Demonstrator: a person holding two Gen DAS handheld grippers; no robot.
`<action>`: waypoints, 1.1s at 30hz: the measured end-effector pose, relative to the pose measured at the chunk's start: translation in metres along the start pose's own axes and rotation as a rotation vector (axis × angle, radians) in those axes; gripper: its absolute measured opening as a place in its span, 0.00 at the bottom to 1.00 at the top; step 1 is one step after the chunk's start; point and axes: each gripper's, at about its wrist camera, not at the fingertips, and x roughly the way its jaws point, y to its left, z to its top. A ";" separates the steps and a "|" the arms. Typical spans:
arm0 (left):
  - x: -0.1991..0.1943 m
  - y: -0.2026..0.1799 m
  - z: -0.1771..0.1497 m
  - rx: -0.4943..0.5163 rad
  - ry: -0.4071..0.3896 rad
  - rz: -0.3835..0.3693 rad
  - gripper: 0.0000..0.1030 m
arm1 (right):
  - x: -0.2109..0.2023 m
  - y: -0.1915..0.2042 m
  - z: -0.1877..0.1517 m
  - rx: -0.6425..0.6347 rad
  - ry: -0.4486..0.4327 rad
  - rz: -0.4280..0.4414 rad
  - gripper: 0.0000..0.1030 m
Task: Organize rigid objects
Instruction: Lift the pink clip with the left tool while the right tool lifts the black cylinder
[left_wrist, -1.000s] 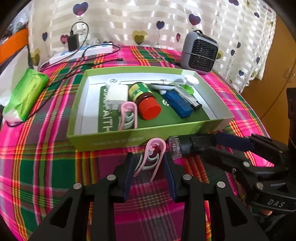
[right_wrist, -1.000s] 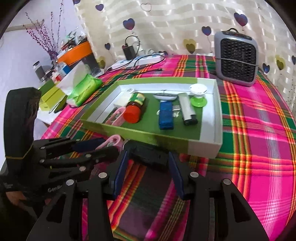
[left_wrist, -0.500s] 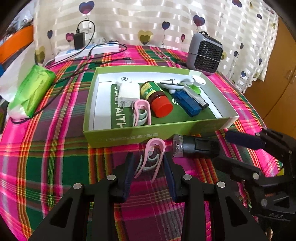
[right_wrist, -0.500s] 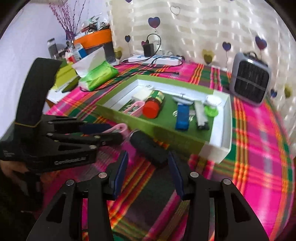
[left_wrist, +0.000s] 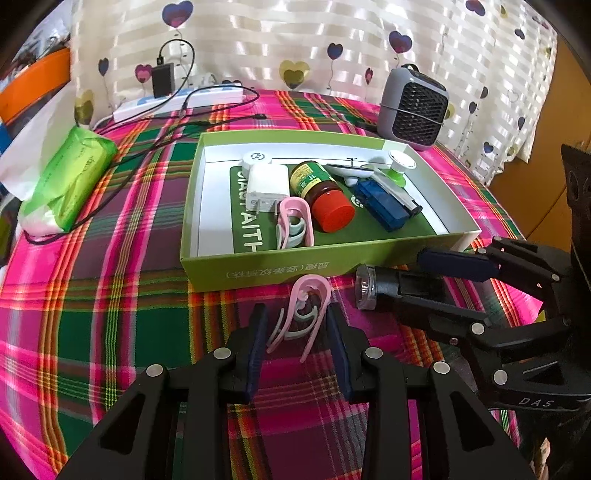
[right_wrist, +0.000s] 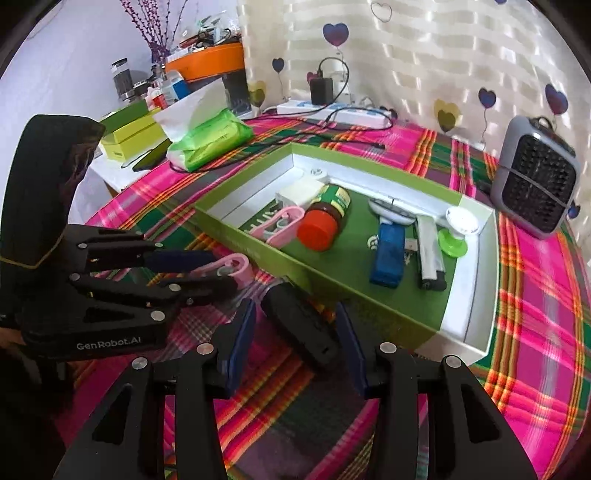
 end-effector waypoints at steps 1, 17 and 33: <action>0.000 0.000 0.000 0.002 0.001 0.001 0.31 | 0.000 0.000 -0.001 0.002 0.002 0.002 0.45; 0.003 -0.003 0.002 0.023 0.003 0.015 0.31 | 0.010 0.009 -0.005 -0.022 0.076 -0.019 0.45; 0.007 -0.005 0.003 0.035 -0.013 0.017 0.31 | 0.014 0.016 -0.006 -0.031 0.074 -0.106 0.44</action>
